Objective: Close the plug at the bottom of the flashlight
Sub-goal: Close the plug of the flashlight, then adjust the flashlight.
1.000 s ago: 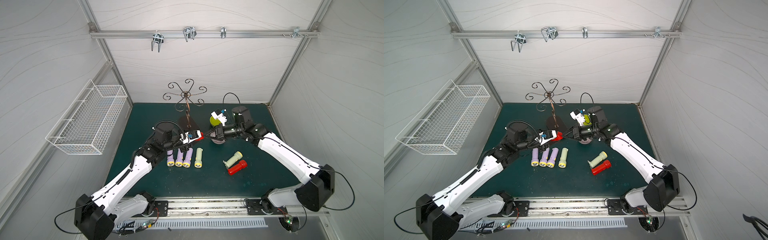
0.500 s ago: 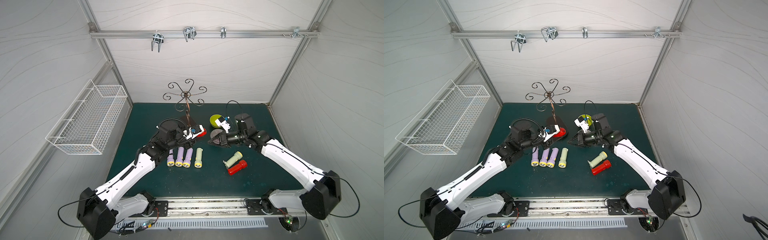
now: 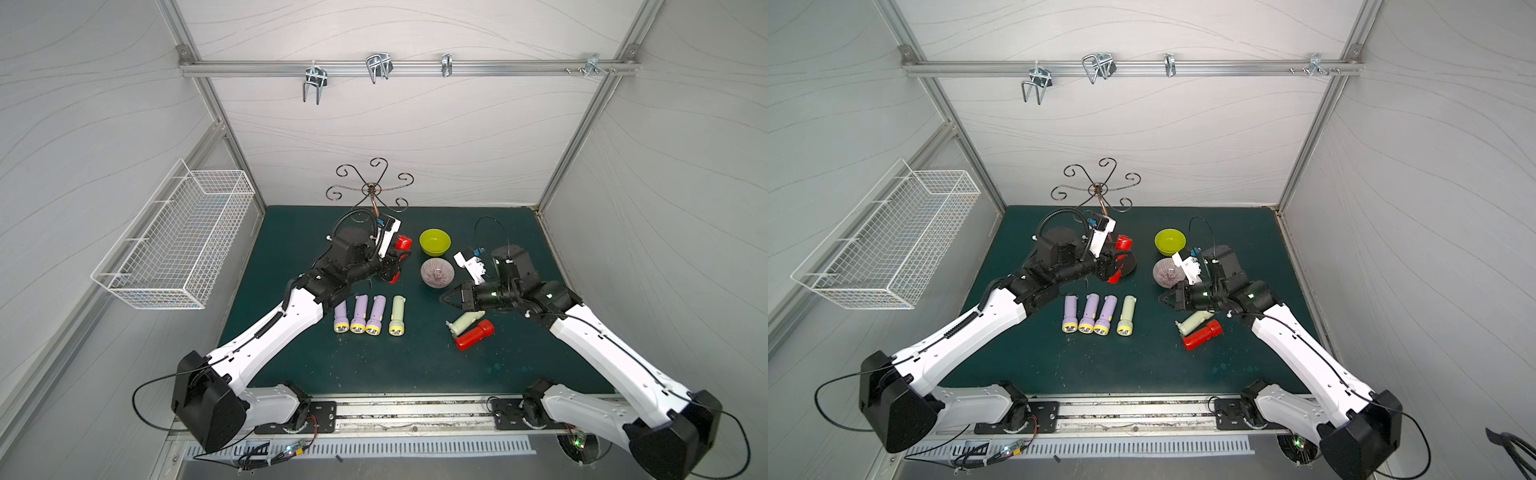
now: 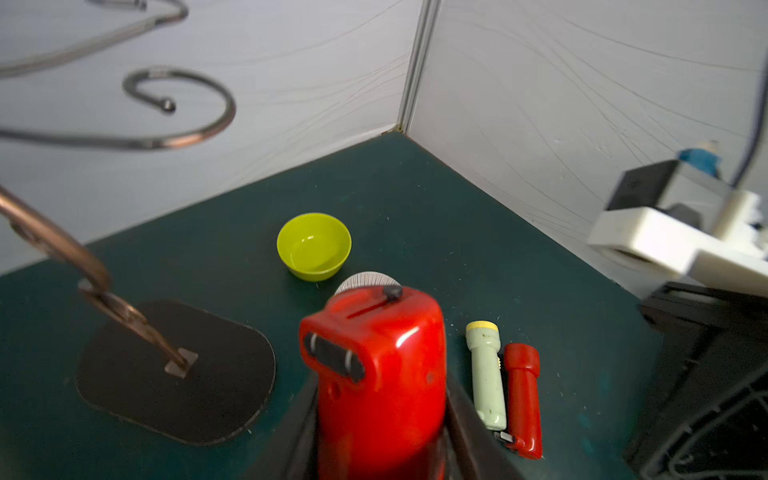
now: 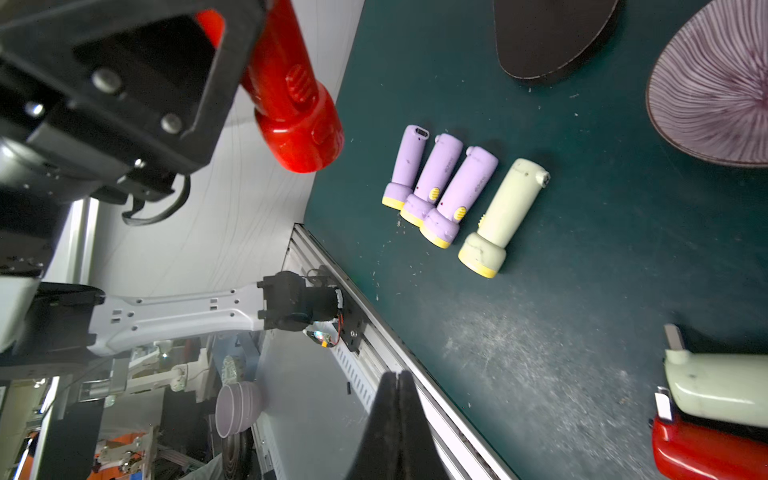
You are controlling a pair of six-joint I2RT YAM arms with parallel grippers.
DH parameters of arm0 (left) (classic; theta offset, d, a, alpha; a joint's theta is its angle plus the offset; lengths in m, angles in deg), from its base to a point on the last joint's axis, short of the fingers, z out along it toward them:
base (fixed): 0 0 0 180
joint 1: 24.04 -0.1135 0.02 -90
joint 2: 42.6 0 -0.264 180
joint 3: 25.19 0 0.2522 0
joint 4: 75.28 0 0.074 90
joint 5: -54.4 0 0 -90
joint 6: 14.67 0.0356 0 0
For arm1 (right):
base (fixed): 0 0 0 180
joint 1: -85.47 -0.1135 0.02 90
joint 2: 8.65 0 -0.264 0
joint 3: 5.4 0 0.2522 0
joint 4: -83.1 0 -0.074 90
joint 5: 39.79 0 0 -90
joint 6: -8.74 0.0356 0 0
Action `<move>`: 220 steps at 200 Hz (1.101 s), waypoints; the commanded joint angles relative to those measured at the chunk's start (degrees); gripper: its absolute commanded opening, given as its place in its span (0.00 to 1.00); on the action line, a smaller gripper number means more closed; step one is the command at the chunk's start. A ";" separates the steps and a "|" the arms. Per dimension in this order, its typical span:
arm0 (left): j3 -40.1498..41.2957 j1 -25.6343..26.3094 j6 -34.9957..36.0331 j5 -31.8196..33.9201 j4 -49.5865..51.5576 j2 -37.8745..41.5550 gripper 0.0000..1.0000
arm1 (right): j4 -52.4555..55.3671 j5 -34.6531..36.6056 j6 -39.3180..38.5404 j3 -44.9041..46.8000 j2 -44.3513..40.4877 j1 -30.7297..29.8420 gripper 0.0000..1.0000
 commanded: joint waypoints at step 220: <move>3.96 13.61 -35.99 5.46 -1.37 -11.08 0.00 | -4.03 0.53 2.82 12.22 -10.29 -0.57 0.74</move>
